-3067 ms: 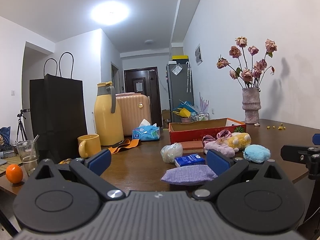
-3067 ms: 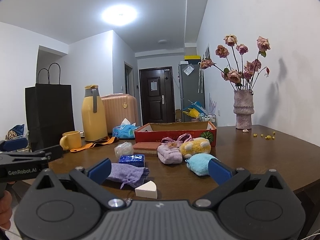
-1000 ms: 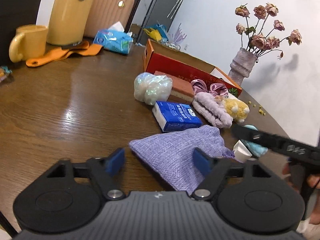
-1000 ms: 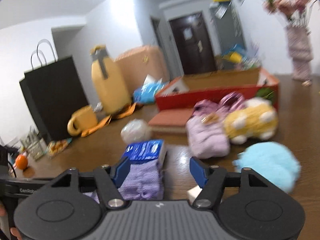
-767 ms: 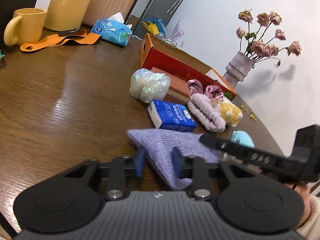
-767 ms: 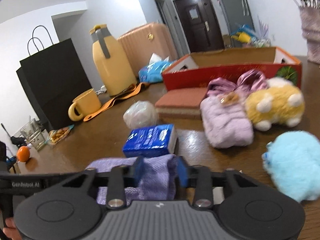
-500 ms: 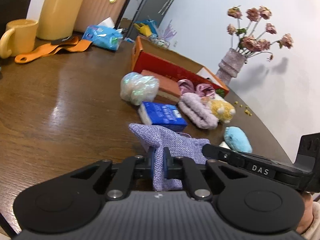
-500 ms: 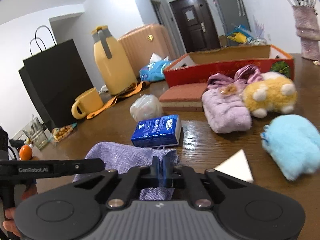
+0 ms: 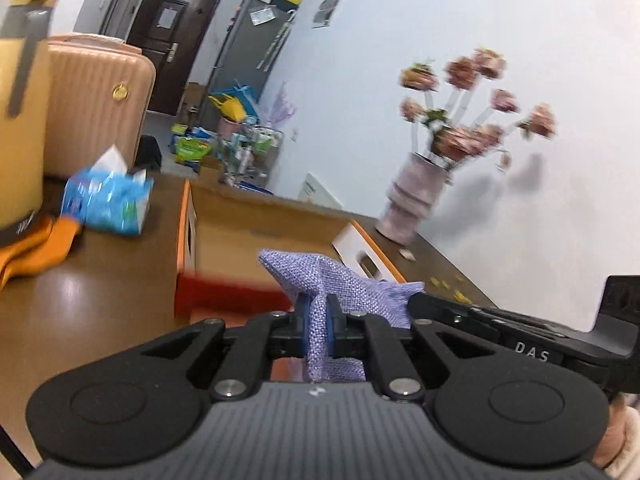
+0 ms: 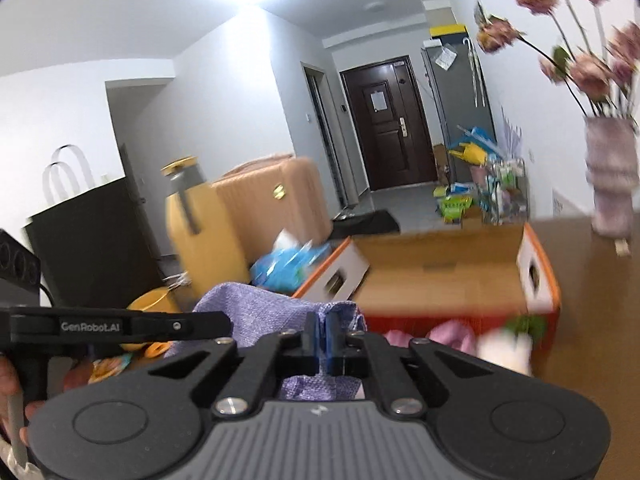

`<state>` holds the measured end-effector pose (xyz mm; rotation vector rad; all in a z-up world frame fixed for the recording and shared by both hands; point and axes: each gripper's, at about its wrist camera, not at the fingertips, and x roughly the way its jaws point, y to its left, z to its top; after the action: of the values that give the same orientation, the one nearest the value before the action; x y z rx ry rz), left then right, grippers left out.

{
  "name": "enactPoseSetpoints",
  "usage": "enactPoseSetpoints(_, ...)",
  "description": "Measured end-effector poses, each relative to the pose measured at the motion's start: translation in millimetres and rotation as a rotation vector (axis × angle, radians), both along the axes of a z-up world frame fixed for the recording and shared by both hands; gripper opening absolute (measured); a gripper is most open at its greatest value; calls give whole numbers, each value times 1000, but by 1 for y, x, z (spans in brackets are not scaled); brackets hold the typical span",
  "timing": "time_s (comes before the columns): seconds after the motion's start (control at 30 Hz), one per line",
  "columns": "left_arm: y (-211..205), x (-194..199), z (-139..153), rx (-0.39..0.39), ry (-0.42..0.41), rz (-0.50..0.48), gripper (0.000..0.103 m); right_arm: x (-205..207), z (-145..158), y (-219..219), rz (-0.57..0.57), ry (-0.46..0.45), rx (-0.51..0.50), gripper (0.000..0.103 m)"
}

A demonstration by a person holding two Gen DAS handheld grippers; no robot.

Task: Organize soft objects
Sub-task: 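Carry the purple bag into the red cardboard box and open both grippers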

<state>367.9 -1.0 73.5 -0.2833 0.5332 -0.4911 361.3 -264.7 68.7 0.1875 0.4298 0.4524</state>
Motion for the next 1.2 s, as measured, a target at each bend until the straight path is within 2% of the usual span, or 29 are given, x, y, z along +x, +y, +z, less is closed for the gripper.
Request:
enactPoseSetpoints(0.13,-15,100,8,54,54,24,8,111,14,-2,-15,78,-27,3)
enactPoseSetpoints(0.2,-23,148,3,100,91,65,8,172,10,1,-25,148,-44,3)
enactPoseSetpoints(0.27,-33,197,-7,153,136,62,9,225,0,8,-42,222,-73,3)
enactPoseSetpoints(0.3,-35,216,-13,174,163,97,9,251,-8,11,-49,259,-87,3)
enactPoseSetpoints(0.37,-44,256,-28,243,209,135,9,292,-24,16,-53,332,-105,3)
enactPoseSetpoints(0.47,-56,289,-46,322,239,133,10,333,-48,24,-72,394,-130,3)
enactPoseSetpoints(0.5,-59,296,-51,352,246,148,16,340,-54,26,-71,398,-138,3)
enactPoseSetpoints(0.53,-59,300,-55,371,248,157,25,345,-60,28,-66,410,-145,4)
enactPoseSetpoints(0.57,-60,303,-59,387,244,155,30,348,-65,28,-66,418,-140,9)
enactPoseSetpoints(0.6,-60,302,-61,390,239,153,42,349,-70,30,-61,422,-135,13)
enactPoseSetpoints(0.63,-60,302,-63,393,227,148,49,349,-73,30,-44,425,-135,14)
enactPoseSetpoints(0.73,-63,297,-63,422,195,137,50,338,-72,30,-41,405,-144,25)
enactPoseSetpoints(0.87,-55,279,-46,416,171,153,51,321,-41,19,-71,349,-133,26)
enactPoseSetpoints(1.0,-41,244,-6,395,108,182,59,281,7,-1,-99,278,-109,38)
enactPoseSetpoints(1.2,-13,164,61,376,-3,223,65,192,77,-37,-158,193,-85,50)
